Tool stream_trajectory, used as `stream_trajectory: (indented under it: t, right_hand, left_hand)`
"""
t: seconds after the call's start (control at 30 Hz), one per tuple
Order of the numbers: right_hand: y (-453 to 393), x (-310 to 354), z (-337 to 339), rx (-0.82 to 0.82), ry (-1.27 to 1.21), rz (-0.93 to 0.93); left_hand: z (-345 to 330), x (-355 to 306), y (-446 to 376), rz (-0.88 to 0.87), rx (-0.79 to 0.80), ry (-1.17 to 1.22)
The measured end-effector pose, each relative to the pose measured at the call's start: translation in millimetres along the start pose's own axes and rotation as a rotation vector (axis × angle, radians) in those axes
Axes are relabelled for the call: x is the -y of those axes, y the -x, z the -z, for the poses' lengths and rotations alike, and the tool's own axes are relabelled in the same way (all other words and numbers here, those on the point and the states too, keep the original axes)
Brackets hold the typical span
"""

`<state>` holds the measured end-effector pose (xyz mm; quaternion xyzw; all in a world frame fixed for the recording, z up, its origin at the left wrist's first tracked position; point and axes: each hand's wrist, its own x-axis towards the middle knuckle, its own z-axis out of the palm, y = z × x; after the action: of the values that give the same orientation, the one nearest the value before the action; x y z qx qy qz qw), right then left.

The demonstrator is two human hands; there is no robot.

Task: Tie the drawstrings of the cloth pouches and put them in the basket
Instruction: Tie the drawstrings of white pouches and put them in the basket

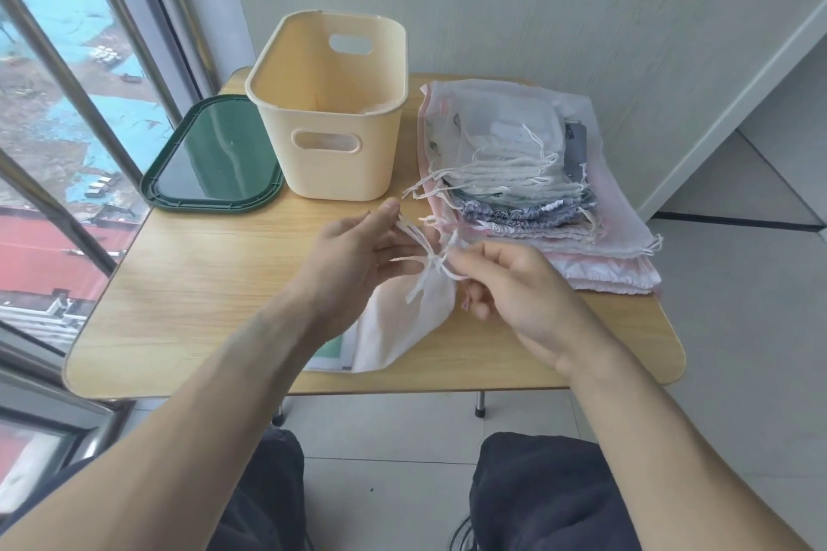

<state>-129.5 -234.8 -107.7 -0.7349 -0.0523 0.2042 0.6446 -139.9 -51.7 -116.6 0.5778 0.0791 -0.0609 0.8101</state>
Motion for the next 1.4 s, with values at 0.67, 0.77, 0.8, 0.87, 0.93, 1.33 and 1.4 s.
stream_trajectory:
  t: [0.67,0.77,0.8,0.87,0.93,1.33,1.4]
  right_hand:
    - [-10,6,-3,0.203,-0.888,-0.200]
    - [-8,9,1,0.219,-0.749,-0.189]
    - [-8,9,3,0.223,-0.682,-0.162]
    - [-7,9,8,0.190,-0.515,-0.053]
    - [-8,7,9,0.142,-0.434,0.077]
    - [-7,4,-12,0.104,0.033,0.402]
    - [-8,-1,-23,0.186,0.111,0.412]
  left_hand:
    - [-6,-5,0,0.010,0.004,0.427]
    - [-5,-7,3,-0.030,0.003,0.322]
    - [-4,-7,3,-0.050,0.019,0.269]
    - [1,-10,6,-0.121,0.039,0.089]
    - [8,-13,8,-0.165,0.044,-0.100]
    - [37,-16,13,0.191,-0.184,-1.404]
    - [43,-19,6,0.202,-0.191,-1.108]
